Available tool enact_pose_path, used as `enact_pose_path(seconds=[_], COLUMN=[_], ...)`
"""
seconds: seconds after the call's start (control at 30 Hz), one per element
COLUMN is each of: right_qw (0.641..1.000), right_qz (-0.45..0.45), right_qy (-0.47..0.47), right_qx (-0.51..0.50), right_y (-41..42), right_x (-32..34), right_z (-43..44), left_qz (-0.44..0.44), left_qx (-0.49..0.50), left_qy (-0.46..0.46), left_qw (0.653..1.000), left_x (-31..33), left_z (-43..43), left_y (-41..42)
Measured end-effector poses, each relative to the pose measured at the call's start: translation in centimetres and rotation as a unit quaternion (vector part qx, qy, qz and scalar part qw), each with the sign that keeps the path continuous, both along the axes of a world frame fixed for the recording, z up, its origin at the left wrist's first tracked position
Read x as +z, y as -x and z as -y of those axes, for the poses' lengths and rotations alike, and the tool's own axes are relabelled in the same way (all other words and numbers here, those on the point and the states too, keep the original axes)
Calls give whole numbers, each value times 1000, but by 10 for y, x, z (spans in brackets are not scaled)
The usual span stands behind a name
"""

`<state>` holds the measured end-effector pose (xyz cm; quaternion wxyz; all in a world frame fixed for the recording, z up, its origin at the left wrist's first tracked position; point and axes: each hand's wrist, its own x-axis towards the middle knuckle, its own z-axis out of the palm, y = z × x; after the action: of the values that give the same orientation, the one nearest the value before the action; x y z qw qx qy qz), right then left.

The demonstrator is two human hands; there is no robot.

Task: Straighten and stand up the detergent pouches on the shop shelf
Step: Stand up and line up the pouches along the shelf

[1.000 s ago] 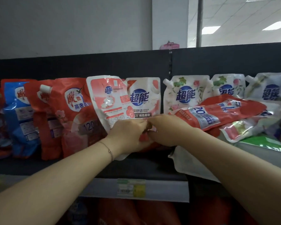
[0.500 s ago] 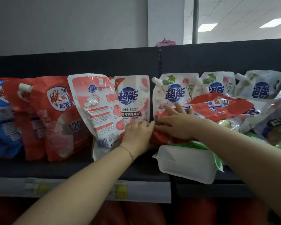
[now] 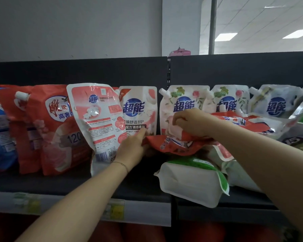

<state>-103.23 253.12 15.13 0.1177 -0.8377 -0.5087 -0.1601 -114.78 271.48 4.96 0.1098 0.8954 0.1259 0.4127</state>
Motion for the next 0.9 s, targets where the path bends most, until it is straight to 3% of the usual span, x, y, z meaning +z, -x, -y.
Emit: enact_pose_path(seconds=[0.27,0.53,0.7,0.9], right_qw=[994,998,999,993], right_qz=[-30,-9,14,97], right_qy=[-98,-57,-41,65], right_qx=[22,26,33,0], right_y=[-16,-17,-14,-1], right_x=[12,-3,-19,-38], right_z=[26,22,21,15], left_qz=[170,304,237,200], left_qx=[32,71,47,-28], left_qy=[228,415,361,180], left_qw=[958,854,901,963], left_x=[12,4,7,23], left_z=[-19,-2,13,33], left_y=[3,-8,-3,3])
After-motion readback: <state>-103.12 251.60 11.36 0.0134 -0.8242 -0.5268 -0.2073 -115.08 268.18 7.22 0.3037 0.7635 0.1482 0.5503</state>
